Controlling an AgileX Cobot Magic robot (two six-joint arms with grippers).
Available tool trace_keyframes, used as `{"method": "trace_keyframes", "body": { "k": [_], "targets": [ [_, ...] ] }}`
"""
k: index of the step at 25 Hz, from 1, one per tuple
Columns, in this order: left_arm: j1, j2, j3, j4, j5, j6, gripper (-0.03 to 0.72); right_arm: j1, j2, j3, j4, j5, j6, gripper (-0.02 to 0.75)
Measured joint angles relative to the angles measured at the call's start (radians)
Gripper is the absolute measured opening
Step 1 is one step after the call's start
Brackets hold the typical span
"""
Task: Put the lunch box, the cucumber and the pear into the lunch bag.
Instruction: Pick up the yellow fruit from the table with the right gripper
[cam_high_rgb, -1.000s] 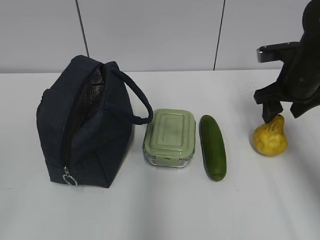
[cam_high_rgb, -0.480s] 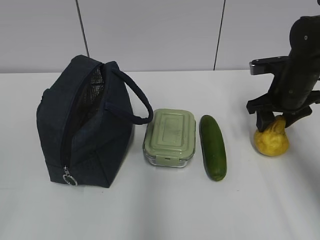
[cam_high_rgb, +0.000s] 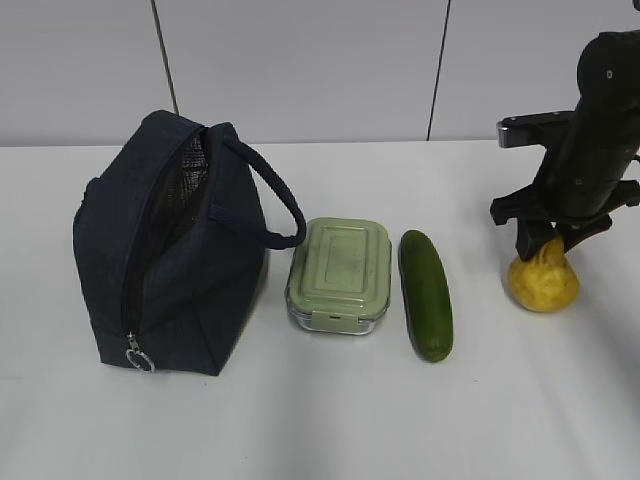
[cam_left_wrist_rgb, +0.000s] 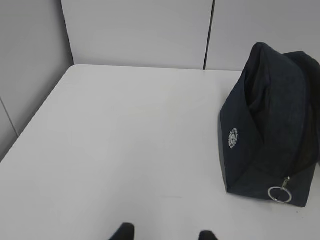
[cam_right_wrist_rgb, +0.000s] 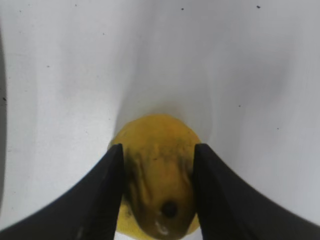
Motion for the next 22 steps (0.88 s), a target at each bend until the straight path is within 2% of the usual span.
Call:
{"method": "trace_keyframes", "body": {
  "k": [10,22],
  "targets": [
    [0.000,0.000,0.000,0.000,0.000,0.000,0.242,0.000,0.002,-0.025,0.008,0.067,0.000,0.280],
    [0.000,0.000,0.000,0.000,0.000,0.000,0.242,0.000,0.002,-0.031,0.026,0.075,-0.008,0.272]
  ]
}}
